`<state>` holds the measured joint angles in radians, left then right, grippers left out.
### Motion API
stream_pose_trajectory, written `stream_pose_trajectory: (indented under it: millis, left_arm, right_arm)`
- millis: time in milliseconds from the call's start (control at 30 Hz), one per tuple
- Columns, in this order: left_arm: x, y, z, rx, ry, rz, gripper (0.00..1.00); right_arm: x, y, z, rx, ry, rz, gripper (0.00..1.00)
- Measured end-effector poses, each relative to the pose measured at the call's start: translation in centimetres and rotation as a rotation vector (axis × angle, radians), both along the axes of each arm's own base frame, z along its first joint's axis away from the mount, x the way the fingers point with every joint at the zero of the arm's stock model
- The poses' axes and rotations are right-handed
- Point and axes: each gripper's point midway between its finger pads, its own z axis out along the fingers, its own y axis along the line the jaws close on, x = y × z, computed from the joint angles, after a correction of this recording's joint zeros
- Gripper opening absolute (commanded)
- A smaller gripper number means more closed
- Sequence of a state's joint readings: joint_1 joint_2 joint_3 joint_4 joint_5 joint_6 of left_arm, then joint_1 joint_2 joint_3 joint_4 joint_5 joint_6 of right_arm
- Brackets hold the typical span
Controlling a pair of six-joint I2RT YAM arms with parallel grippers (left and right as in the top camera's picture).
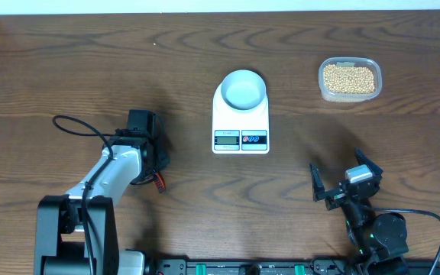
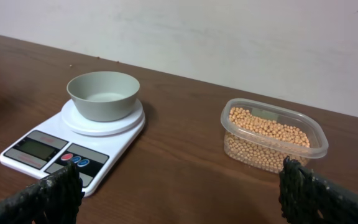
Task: Scoop item into bowl and weigh 50g on scale
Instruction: 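Lower the left gripper onto the red scoop handle and grasp it, then lift the red scoop with the left gripper and carry it toward the scale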
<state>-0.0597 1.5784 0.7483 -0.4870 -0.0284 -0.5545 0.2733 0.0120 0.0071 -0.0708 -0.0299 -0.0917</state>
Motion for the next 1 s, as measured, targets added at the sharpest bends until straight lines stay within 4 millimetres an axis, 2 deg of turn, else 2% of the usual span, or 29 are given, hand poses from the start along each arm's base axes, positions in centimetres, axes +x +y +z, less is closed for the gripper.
stream_pose_trajectory:
  millis: [333,533,700,900,1000]
  left_arm:
    - [0.2,0.0,0.1,-0.001,-0.008,-0.001,0.08]
    - [0.2,-0.2,0.1,-0.009,-0.008,-0.002,0.07]
    - [0.7,-1.4,0.4,-0.078,-0.018,-0.013,0.07]
    - [1.9,-2.7,2.0,-0.159,-0.064,0.004,0.07]
    - [2.5,-3.4,4.0,-0.205,-0.125,0.014,0.07]
  right_arm:
    - [0.0,0.0,0.0,0.0,0.0,0.0,0.99]
    - [0.0,0.0,0.0,0.0,0.0,0.0,0.99]
    - [0.0,0.0,0.0,0.0,0.0,0.0,0.99]
    - [0.0,0.0,0.0,0.0,0.0,0.0,0.99]
    - [0.0,0.0,0.0,0.0,0.0,0.0,0.99]
